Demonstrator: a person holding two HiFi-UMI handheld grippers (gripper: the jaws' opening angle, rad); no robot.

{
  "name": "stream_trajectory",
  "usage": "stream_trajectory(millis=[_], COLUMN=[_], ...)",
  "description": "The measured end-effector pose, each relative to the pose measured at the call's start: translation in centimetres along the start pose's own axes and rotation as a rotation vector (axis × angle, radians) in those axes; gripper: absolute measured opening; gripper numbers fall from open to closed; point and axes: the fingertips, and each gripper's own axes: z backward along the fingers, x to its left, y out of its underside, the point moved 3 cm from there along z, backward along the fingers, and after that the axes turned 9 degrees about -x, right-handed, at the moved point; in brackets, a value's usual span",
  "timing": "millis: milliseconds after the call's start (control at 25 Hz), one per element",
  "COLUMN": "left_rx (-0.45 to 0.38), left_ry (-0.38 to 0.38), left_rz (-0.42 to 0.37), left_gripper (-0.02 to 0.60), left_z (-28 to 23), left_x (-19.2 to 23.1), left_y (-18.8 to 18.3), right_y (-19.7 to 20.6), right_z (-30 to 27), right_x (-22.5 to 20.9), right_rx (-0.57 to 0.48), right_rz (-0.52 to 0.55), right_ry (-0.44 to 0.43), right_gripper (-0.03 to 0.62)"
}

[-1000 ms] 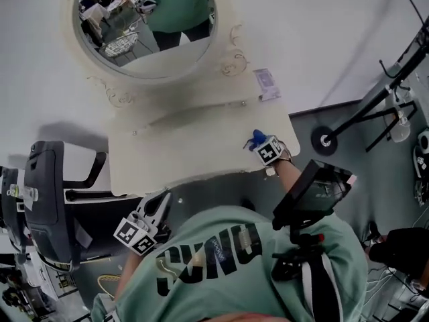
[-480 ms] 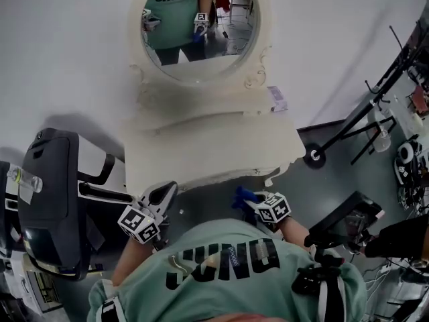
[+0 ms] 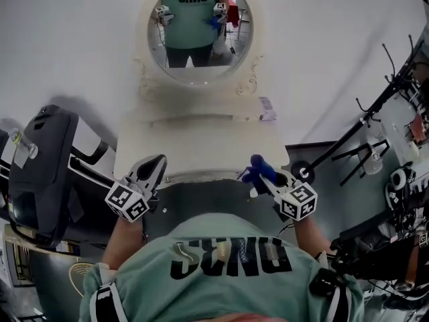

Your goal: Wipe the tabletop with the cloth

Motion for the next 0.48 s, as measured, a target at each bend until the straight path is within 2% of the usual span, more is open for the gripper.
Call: stream_trajectory(millis=[160, 320, 480], left_rx=[0.0, 0.011, 0.008], left_ry=[0.008, 0.001, -0.018], left_rz=[-0.004, -0.002, -0.01], left_gripper=[0.005, 0.005, 0.004], left_z=[-0.5, 0.7, 1.5], left_x=[-2.7, -3.3, -3.6], left_y=[0.3, 0.3, 0.0], right_y=[-2.1, -0.6, 0.0], right_z=[2.8, 1.7, 0.8], right_x=[-2.3, -2.9, -2.8], right_rx=[-0.091, -0.05, -0.016], right_rz=[-0.044, 0.018, 0.031], right_ry=[0.06, 0.118, 0.107], right_gripper=[0.061, 0.061, 0.061])
